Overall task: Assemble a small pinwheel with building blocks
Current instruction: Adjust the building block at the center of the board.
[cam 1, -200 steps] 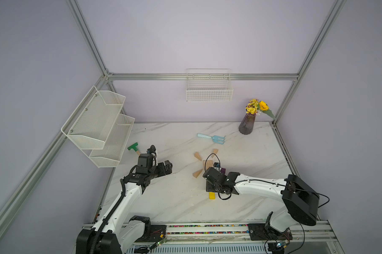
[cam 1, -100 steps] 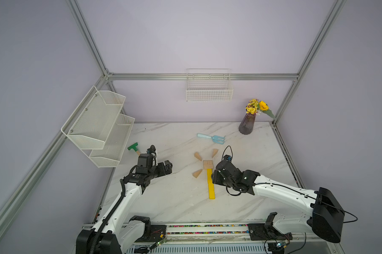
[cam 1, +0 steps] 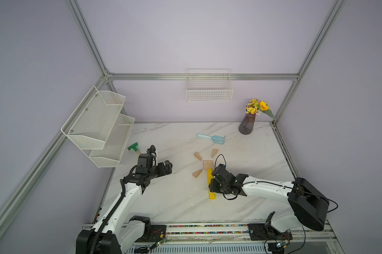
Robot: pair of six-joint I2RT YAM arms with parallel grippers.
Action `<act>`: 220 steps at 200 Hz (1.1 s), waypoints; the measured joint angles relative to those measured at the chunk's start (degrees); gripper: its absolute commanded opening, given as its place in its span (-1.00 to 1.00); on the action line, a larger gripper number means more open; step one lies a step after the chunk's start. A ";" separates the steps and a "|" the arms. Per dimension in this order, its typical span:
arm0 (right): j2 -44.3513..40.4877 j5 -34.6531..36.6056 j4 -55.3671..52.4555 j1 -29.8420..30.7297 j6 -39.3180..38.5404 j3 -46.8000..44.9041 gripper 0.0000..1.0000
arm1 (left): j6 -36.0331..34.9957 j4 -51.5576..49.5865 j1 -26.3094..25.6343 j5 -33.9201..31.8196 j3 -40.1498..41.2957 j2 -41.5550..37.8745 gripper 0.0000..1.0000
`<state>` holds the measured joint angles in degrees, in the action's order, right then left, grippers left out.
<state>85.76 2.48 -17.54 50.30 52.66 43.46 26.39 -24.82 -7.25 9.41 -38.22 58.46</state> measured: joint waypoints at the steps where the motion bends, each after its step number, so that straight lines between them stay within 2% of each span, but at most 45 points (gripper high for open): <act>1: 0.02 0.00 0.02 0.00 0.00 0.00 0.06 | 0.00 0.00 0.00 0.00 0.00 0.00 1.00; 126: 1.27 -1.99 2.99 0.17 0.04 0.00 -0.07 | 0.00 0.24 0.00 0.02 0.63 0.00 1.00; 220: 0.70 -0.76 1.53 0.37 0.02 0.17 -0.05 | 0.00 0.37 0.00 0.02 0.63 0.00 1.00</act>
<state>86.46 1.72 -16.01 50.68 52.69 43.64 26.39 -24.45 -7.25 9.43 -37.58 58.46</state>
